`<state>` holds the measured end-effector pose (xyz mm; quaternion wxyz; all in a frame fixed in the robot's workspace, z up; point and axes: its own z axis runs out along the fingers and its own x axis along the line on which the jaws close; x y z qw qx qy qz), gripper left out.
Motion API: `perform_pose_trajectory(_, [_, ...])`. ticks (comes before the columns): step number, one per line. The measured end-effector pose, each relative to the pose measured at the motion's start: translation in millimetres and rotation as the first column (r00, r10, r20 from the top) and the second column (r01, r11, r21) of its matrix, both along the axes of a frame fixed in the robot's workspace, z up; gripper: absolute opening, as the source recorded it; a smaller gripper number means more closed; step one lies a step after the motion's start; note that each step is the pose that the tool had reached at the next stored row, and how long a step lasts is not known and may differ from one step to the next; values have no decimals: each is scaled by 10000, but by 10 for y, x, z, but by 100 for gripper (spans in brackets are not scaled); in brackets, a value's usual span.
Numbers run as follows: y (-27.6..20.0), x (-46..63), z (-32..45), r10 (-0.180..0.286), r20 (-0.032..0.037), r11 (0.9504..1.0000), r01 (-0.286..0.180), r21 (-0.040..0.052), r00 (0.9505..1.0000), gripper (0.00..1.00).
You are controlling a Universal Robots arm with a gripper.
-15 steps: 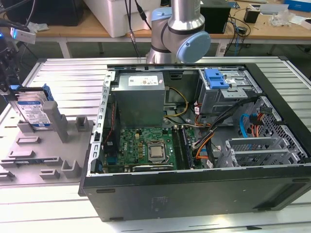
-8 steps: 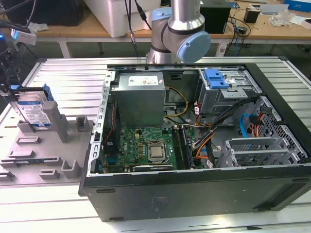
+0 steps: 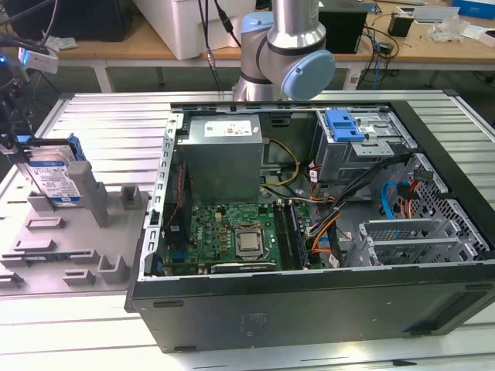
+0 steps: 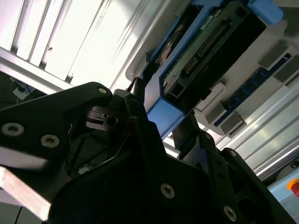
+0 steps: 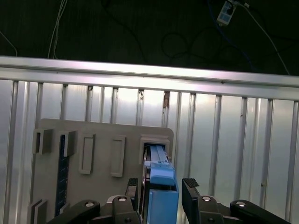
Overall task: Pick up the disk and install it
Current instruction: 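Pick up the disk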
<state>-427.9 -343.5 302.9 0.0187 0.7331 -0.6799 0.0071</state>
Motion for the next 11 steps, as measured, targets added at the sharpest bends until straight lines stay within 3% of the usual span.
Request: perform_pose_trajectory(11, [-16, -1, -15, -1, -3, 10000, 1, -1, 10000, 50])
